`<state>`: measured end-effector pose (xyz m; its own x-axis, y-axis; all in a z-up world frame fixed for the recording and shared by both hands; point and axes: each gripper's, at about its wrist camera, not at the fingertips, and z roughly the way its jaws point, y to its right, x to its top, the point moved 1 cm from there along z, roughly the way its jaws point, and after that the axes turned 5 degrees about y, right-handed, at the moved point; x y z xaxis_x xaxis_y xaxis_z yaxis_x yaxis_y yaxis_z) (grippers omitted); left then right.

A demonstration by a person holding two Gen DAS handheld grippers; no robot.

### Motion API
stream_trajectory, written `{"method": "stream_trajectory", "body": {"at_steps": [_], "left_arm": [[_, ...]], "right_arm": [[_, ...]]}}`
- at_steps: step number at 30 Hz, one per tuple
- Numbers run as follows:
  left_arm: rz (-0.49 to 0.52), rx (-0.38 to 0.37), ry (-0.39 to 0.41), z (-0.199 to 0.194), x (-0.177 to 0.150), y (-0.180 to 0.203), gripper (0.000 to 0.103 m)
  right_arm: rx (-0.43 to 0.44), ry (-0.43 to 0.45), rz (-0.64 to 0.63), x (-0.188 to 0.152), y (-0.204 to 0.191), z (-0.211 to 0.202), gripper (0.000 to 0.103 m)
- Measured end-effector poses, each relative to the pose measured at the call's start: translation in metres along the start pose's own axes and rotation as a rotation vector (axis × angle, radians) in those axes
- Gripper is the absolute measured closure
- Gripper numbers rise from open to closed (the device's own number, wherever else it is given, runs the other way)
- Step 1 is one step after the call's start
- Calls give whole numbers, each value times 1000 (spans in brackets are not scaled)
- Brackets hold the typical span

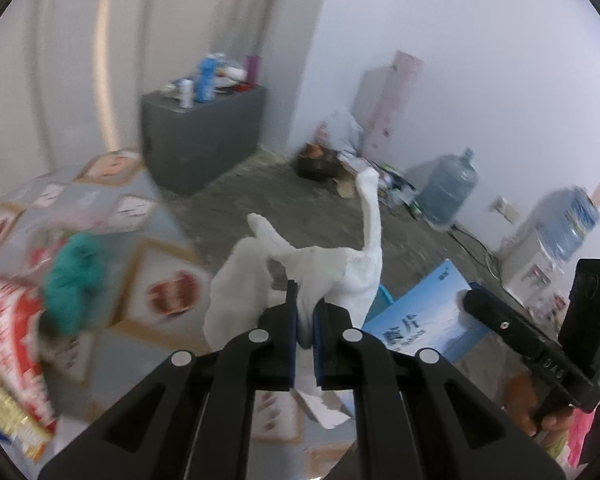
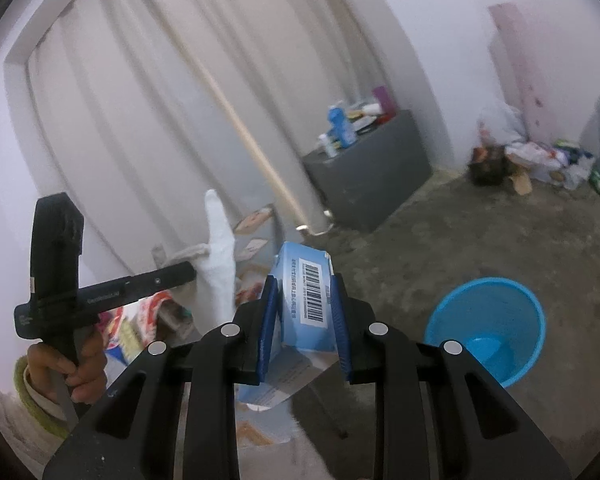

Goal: Collect trash
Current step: 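Carry glove and blue box over the blue wastebasket and open both tools, then grasp the white tissue paper with the right tool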

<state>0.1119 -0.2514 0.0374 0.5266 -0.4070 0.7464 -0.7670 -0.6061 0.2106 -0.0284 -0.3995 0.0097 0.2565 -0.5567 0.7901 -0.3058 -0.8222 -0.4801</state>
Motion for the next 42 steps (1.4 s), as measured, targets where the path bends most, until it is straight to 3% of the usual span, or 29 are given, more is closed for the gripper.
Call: {"method": "stream_trajectory", "body": {"at_steps": [6,14,16,17,18,21,28,35,39,42], "left_arm": [[91,-93,-105,77,23,52,97],[239,-120,-256,208,25,113,94],[281,-122,-344,242,14,123,72],[298,-110,-386,255,7,125,51],[314,-93,-415,267,2,125,45],[346,-29,-423,283,-8,122,44],[339,-55,-309,236,9,108,43],[344,-74,-175,137,39,79,43],[267,-12,-113,63,40,24,43],[214,91,-62,10,32,-22,43]], "right_arm": [[-148,37,40,15,55,-2,79],[-369,11,127,5,145,31,78],[-405,-17,177,-7,171,49,78],[-417,-24,195,-10,177,55,78],[-425,-35,217,-17,185,61,77],[-442,-101,283,-40,208,68,66],[-429,-79,322,-48,195,37,64],[-462,-57,162,-36,150,8,56],[-420,-49,75,-29,116,2,52],[-319,-50,0,-24,75,4,52]]}}
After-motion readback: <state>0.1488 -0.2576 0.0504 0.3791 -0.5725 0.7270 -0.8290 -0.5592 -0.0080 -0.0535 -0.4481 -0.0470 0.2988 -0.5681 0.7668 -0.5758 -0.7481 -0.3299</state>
